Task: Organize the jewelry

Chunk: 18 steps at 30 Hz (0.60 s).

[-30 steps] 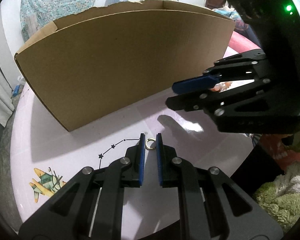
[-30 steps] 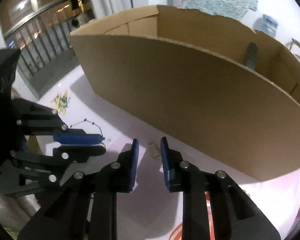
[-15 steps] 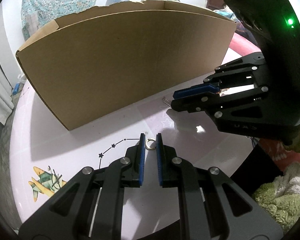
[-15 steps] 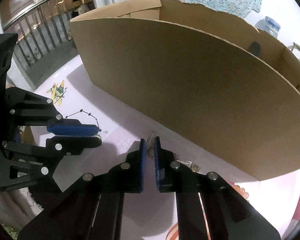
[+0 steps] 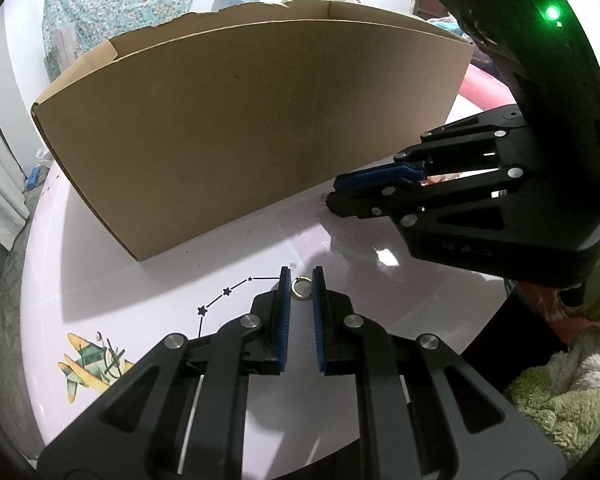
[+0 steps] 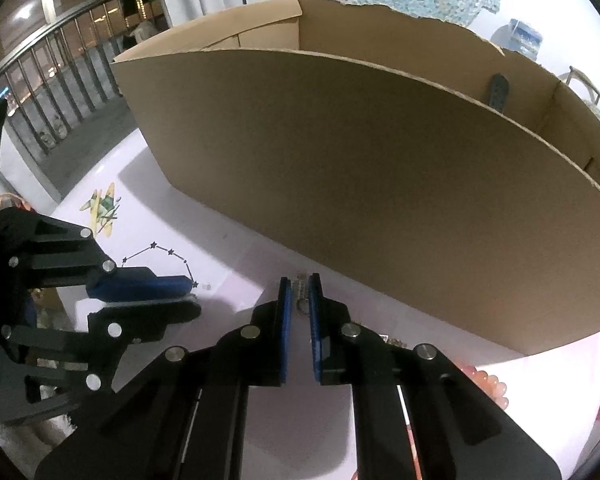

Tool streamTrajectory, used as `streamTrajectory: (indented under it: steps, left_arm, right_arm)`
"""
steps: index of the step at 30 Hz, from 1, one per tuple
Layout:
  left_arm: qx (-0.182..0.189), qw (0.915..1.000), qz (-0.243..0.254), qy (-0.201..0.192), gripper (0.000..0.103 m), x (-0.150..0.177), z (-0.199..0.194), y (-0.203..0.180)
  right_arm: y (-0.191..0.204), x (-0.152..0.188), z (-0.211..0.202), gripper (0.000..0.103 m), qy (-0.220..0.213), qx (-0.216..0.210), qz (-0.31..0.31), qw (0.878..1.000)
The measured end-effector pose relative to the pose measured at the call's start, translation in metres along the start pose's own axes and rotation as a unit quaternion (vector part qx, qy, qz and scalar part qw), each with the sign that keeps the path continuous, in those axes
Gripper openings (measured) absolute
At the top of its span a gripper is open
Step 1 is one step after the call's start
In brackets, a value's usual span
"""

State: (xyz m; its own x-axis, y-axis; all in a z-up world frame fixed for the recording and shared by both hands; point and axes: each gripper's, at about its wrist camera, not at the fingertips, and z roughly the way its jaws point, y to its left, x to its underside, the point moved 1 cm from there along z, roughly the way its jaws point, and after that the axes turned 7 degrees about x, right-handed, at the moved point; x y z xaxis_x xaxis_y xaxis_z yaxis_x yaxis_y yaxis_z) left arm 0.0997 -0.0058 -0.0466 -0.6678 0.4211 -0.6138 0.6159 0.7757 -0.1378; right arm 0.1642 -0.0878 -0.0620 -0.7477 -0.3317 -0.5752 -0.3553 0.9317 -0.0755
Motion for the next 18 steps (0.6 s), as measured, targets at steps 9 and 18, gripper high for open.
streamTrajectory:
  steps: [9, 18]
  left_arm:
    - [0.000, 1.0000, 0.000, 0.000, 0.010, 0.001, 0.001, 0.000]
    - [0.000, 1.0000, 0.000, -0.002, 0.010, 0.001, 0.003, -0.002]
  right_arm:
    - [0.017, -0.007, -0.005, 0.011, -0.005, 0.016, -0.022, 1.000]
    - [0.008, 0.007, -0.004, 0.018, 0.018, 0.003, 0.000, 1.000]
